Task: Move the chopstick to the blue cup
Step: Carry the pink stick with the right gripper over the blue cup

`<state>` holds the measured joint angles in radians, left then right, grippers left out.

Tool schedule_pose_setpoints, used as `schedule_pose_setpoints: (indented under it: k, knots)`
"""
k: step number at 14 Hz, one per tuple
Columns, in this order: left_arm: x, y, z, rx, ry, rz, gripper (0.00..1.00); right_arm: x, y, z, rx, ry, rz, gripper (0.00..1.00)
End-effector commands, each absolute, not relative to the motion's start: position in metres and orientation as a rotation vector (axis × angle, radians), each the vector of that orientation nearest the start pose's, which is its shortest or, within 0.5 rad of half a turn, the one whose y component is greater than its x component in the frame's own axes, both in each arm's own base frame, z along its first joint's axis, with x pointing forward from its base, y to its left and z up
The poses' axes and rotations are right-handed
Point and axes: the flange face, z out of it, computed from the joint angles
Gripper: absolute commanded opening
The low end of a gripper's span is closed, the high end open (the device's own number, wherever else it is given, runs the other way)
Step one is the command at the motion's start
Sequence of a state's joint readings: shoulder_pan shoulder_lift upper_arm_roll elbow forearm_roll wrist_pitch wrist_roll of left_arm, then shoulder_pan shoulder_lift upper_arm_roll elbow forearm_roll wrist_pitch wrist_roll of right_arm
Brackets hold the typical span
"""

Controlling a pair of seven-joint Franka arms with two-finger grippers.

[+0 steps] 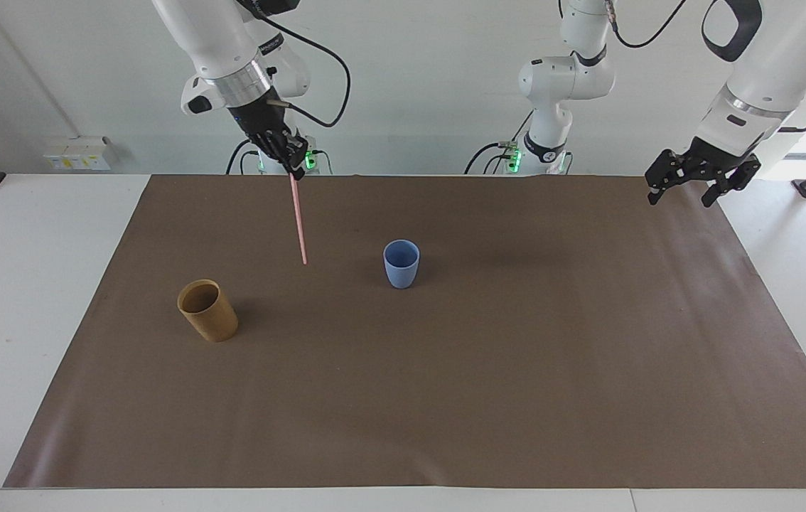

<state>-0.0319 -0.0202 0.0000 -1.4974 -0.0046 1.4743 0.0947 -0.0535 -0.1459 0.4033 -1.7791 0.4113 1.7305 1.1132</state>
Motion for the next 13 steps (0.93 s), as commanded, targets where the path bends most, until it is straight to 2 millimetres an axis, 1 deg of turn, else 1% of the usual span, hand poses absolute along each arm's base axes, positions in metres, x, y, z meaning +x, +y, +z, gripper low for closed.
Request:
schedule_pose_setpoints:
  k: [1,2,3,5,6,7,9,10,11,13]
  knots:
    - [0.529,-0.015,0.667,-3.159,0.196,0.023,1.00,0.472,0.247,0.598,-2.543,1.158,0.297,0.00]
    - [0.528,-0.017,0.669,-3.157,0.201,0.028,1.00,0.473,0.253,0.591,-2.548,1.153,0.315,0.00]
    - [0.528,-0.018,0.670,-3.158,0.203,0.025,1.00,0.476,0.255,0.586,-2.547,1.153,0.328,0.00]
    - [0.527,-0.018,0.668,-3.209,0.199,0.027,1.00,0.473,0.269,0.575,-2.570,1.127,0.364,0.00]
    - [0.526,-0.016,0.665,-3.219,0.206,0.038,1.00,0.471,0.271,0.570,-2.577,1.124,0.373,0.00]
    - [0.522,-0.016,0.664,-3.217,0.207,0.036,1.00,0.473,0.272,0.564,-2.575,1.128,0.378,0.00]
    - [0.522,-0.015,0.662,-3.215,0.204,0.046,1.00,0.477,0.274,0.555,-2.576,1.123,0.382,0.00]
    - [0.523,-0.013,0.660,-3.212,0.198,0.053,1.00,0.475,0.281,0.553,-2.581,1.107,0.383,0.00]
    - [0.524,-0.013,0.659,-3.197,0.202,0.057,1.00,0.473,0.290,0.546,-2.589,1.092,0.391,0.00]
    - [0.525,-0.016,0.658,-3.162,0.213,0.057,1.00,0.474,0.292,0.535,-2.585,1.095,0.387,0.00]
